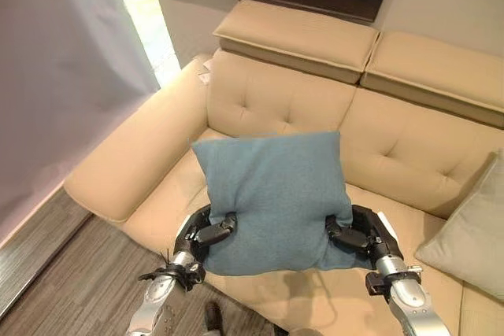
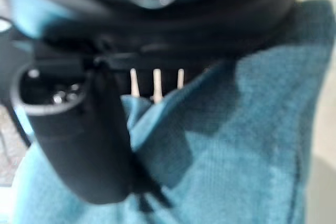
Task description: Pick up all the scattered cushions and arrange them neatly on the sofa.
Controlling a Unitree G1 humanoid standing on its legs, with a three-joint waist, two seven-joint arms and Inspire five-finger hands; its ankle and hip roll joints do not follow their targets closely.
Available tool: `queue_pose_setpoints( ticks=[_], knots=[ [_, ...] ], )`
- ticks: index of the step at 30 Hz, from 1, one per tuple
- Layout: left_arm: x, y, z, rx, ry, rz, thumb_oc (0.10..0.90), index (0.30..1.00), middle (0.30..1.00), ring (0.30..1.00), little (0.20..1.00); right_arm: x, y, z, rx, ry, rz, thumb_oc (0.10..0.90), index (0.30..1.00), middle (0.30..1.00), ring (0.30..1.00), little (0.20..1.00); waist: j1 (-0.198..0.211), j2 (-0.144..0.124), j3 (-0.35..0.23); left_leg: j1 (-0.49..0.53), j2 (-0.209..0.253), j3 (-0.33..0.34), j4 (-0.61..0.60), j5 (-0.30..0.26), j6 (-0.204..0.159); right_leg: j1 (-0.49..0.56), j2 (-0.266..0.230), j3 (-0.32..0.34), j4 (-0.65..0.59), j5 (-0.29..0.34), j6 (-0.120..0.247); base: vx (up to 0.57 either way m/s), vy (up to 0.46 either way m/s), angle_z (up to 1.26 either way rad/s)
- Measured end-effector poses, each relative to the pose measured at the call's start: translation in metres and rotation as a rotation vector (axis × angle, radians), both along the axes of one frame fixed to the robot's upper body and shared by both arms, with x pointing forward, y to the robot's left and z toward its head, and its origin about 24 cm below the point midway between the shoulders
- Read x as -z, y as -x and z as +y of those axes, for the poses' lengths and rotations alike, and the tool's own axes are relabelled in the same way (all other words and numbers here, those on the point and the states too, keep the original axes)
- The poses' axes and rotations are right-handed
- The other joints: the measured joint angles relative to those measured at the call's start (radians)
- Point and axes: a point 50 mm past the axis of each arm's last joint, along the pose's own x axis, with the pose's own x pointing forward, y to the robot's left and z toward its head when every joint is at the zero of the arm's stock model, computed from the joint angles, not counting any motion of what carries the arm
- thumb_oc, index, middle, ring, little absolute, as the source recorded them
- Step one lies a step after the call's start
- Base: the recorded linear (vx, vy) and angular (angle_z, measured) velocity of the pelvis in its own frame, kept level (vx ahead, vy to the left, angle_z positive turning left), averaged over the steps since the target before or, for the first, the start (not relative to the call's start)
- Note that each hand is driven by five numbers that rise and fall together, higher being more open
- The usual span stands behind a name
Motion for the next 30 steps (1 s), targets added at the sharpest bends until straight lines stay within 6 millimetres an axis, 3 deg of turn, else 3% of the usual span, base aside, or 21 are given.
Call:
queue_pose_setpoints(
  ticks=[1, 2, 3, 6, 8, 13, 16, 17, 18, 19, 21, 22, 24, 28, 30],
  knots=[
    [0.001, 0.001, -0.001, 0.004, -0.002, 0.004, 0.4, 0.3, 0.3, 0.3, 0.3, 0.002, 0.0, 0.0, 0.004, -0.003, 0.008, 0.4, 0.3, 0.3, 0.3, 0.3, -0.001, 0.006, -0.002, 0.025, 0.01, -0.013, -0.01, -0.047, -0.032, 0.004, 0.005, 0.017, -0.005, -0.009, 0.009, 0.23, 0.21, -0.72],
    [-0.001, -0.001, 0.001, 0.011, -0.015, -0.001, 0.4, 0.3, 0.3, 0.3, 0.3, 0.007, 0.002, 0.003, 0.012, -0.025, 0.022, 0.4, 0.3, 0.3, 0.3, 0.3, -0.003, -0.018, -0.011, 0.04, -0.018, -0.01, -0.024, -0.058, -0.02, -0.005, -0.022, 0.037, 0.004, -0.018, 0.026, 0.12, 0.118, -0.45],
    [-0.002, -0.002, 0.001, 0.013, -0.018, -0.008, 0.4, 0.3, 0.3, 0.3, 0.3, 0.008, 0.003, 0.003, 0.011, -0.026, 0.025, 0.4, 0.3, 0.3, 0.3, 0.3, -0.006, -0.025, -0.011, 0.044, -0.036, 0.005, -0.026, -0.061, -0.013, -0.005, -0.038, 0.043, 0.006, -0.023, 0.049, 0.12, 0.147, -0.29],
    [-0.005, -0.005, 0.003, 0.021, -0.033, -0.017, 0.4, 0.3, 0.3, 0.3, 0.3, 0.008, 0.003, 0.005, 0.005, -0.031, 0.027, 0.4, 0.3, 0.3, 0.3, 0.3, -0.012, -0.026, -0.011, 0.057, -0.088, 0.014, -0.025, -0.068, -0.002, 0.007, -0.102, 0.046, -0.01, -0.014, 0.084, 0.17, 0.224, -0.16],
    [-0.004, -0.003, 0.009, 0.007, -0.045, -0.009, 0.4, 0.3, 0.3, 0.3, 0.3, 0.01, 0.003, 0.01, -0.008, -0.042, 0.033, 0.4, 0.3, 0.3, 0.3, 0.3, 0.011, -0.013, -0.007, 0.084, -0.108, 0.031, -0.025, -0.082, 0.017, 0.03, -0.12, 0.066, -0.027, -0.006, 0.1, 0.21, 0.309, -0.27],
    [-0.003, -0.001, 0.013, -0.002, -0.057, -0.003, 0.4, 0.3, 0.3, 0.3, 0.3, 0.011, 0.001, 0.014, -0.005, -0.063, 0.025, 0.4, 0.3, 0.3, 0.3, 0.3, 0.029, 0.0, -0.007, 0.1, -0.12, 0.077, -0.026, -0.114, 0.043, 0.0, -0.124, 0.128, 0.004, 0.0, 0.115, 0.08, 0.252, -0.39],
    [-0.007, -0.004, 0.022, -0.028, -0.07, -0.016, 0.4, 0.3, 0.3, 0.3, 0.3, 0.003, -0.012, 0.023, -0.033, -0.071, -0.013, 0.4, 0.3, 0.3, 0.3, 0.3, 0.028, -0.023, 0.006, 0.086, -0.118, 0.186, -0.002, -0.132, 0.065, -0.159, -0.096, 0.163, 0.172, 0.003, 0.119, -0.04, 0.195, -1.3],
    [-0.009, -0.005, 0.031, -0.062, -0.081, -0.022, 0.4, 0.3, 0.3, 0.3, 0.3, -0.001, -0.019, 0.03, -0.062, -0.074, -0.033, 0.4, 0.3, 0.3, 0.3, 0.3, 0.034, -0.04, 0.02, 0.078, -0.111, 0.232, 0.023, -0.164, 0.086, -0.211, -0.097, 0.096, 0.214, 0.033, 0.116, 0.1, 0.145, -1.59],
    [-0.009, -0.005, 0.03, -0.067, -0.075, -0.023, 0.4, 0.3, 0.3, 0.3, 0.3, 0.0, -0.017, 0.028, -0.059, -0.072, -0.027, 0.4, 0.3, 0.3, 0.3, 0.3, 0.022, -0.049, 0.022, 0.086, -0.125, 0.247, 0.012, -0.175, 0.084, -0.227, -0.118, -0.002, 0.217, 0.029, 0.109, 0.15, 0.12, -1.45],
    [-0.006, -0.002, 0.026, -0.078, -0.053, -0.015, 0.4, 0.3, 0.3, 0.3, 0.3, 0.002, -0.014, 0.027, -0.063, -0.066, -0.012, 0.4, 0.3, 0.3, 0.3, 0.3, 0.023, -0.048, 0.023, 0.111, -0.141, 0.239, -0.023, -0.179, 0.08, -0.251, -0.103, -0.049, 0.243, 0.0, 0.11, 0.2, 0.08, -0.93],
    [-0.002, 0.004, 0.031, -0.106, -0.046, 0.002, 0.4, 0.3, 0.3, 0.3, 0.3, 0.005, -0.012, 0.029, -0.081, -0.073, 0.002, 0.4, 0.3, 0.3, 0.3, 0.3, 0.025, -0.041, 0.028, 0.112, -0.141, 0.211, -0.029, -0.178, 0.08, -0.278, -0.052, -0.059, 0.285, -0.034, 0.1, 0.13, 0.004, -0.48],
    [-0.001, 0.004, 0.029, -0.1, -0.046, 0.009, 0.4, 0.3, 0.3, 0.3, 0.3, 0.006, -0.01, 0.027, -0.082, -0.065, 0.008, 0.4, 0.3, 0.3, 0.3, 0.3, 0.013, -0.041, 0.027, 0.105, -0.145, 0.197, -0.028, -0.176, 0.079, -0.276, -0.05, -0.079, 0.274, -0.034, 0.069, 0.15, -0.064, 0.18],
    [0.001, 0.004, 0.02, -0.066, -0.038, 0.015, 0.4, 0.3, 0.3, 0.3, 0.3, 0.007, -0.006, 0.017, -0.056, -0.045, 0.03, 0.4, 0.3, 0.3, 0.3, 0.3, 0.001, -0.015, 0.029, 0.087, -0.138, 0.148, -0.018, -0.154, 0.061, -0.233, -0.034, -0.103, 0.206, -0.001, 0.026, 0.19, -0.094, 0.47],
    [0.004, 0.007, 0.012, -0.047, -0.024, 0.027, 0.4, 0.3, 0.3, 0.3, 0.3, 0.007, -0.002, 0.01, -0.038, -0.03, 0.037, 0.4, 0.3, 0.3, 0.3, 0.3, 0.01, 0.002, 0.03, 0.065, -0.124, 0.068, 0.05, -0.143, 0.047, -0.18, -0.037, -0.166, 0.17, -0.008, -0.013, 0.07, -0.047, 0.48],
    [0.004, 0.007, 0.011, -0.044, -0.022, 0.028, 0.4, 0.3, 0.3, 0.3, 0.3, 0.004, -0.006, 0.009, -0.036, -0.029, 0.021, 0.4, 0.3, 0.3, 0.3, 0.3, 0.032, 0.008, 0.034, 0.042, -0.125, 0.057, 0.114, -0.149, 0.037, -0.17, -0.044, -0.165, 0.167, -0.019, -0.019, 0.06, 0.003, 0.21]
  ],
)
